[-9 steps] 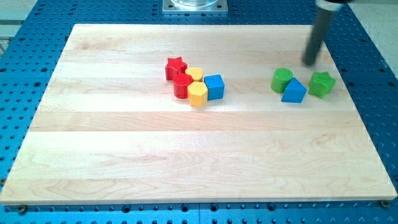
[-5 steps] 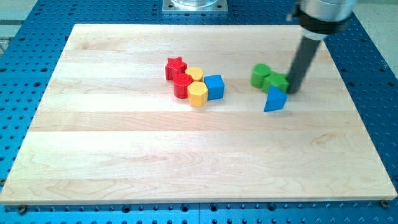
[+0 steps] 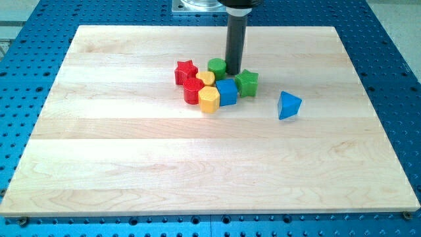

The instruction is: Push the green blocks into the group of blocks

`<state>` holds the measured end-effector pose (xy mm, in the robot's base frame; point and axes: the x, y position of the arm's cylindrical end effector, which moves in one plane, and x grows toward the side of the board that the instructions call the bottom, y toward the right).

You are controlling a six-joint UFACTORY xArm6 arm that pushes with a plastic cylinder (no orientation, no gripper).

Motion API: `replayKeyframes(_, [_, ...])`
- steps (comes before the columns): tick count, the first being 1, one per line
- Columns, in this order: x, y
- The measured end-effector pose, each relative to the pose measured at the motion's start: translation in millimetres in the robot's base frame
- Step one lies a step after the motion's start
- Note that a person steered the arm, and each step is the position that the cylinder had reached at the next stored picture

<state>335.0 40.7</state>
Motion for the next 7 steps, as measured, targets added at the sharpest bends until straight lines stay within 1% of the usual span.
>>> replayKeyframes(1, [-8.7,19.6])
replayKeyframes(2, [-11.1,91.2])
replayKeyframes(3, [43.5,96.6])
replayKeyframes(4, [52.0,58.8])
replayKeyframes(5, [67.8,47.1])
replayKeyframes(6, [54.5,25.8])
replayKeyframes(7, [45.5,20.5])
